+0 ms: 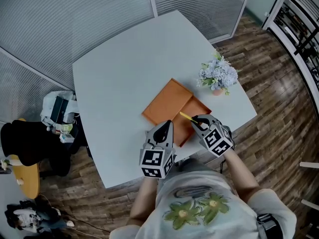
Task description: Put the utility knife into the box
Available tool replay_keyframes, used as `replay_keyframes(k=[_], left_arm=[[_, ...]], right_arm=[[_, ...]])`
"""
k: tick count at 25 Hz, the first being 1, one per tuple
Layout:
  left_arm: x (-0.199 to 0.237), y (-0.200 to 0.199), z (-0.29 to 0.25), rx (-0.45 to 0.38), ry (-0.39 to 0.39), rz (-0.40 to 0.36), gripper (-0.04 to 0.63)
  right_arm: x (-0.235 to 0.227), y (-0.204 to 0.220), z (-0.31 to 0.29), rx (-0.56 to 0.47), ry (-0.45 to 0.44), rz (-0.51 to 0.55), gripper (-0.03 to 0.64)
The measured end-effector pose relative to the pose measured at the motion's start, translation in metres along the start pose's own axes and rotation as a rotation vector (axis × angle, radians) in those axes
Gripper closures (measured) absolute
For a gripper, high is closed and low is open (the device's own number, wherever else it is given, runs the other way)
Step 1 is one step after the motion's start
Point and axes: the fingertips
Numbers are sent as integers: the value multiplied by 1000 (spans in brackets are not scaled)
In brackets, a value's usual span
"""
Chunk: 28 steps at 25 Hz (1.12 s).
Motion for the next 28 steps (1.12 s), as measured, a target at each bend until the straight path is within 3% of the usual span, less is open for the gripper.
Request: replay_keyframes(k=[18, 28], left_arm=[[9, 3, -7, 16, -11, 13, 595], [8, 9, -14, 29, -14, 16, 595]], right_arm=[[12, 27, -30, 103, -96, 81, 575], [19, 47, -54, 174, -164, 193, 575]])
Point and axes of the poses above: the fingertips, and each gripper's own axes: z backward along the fingers, x to its left, y out of its underside, and after that the axes turned 3 degrees about y, right-handed
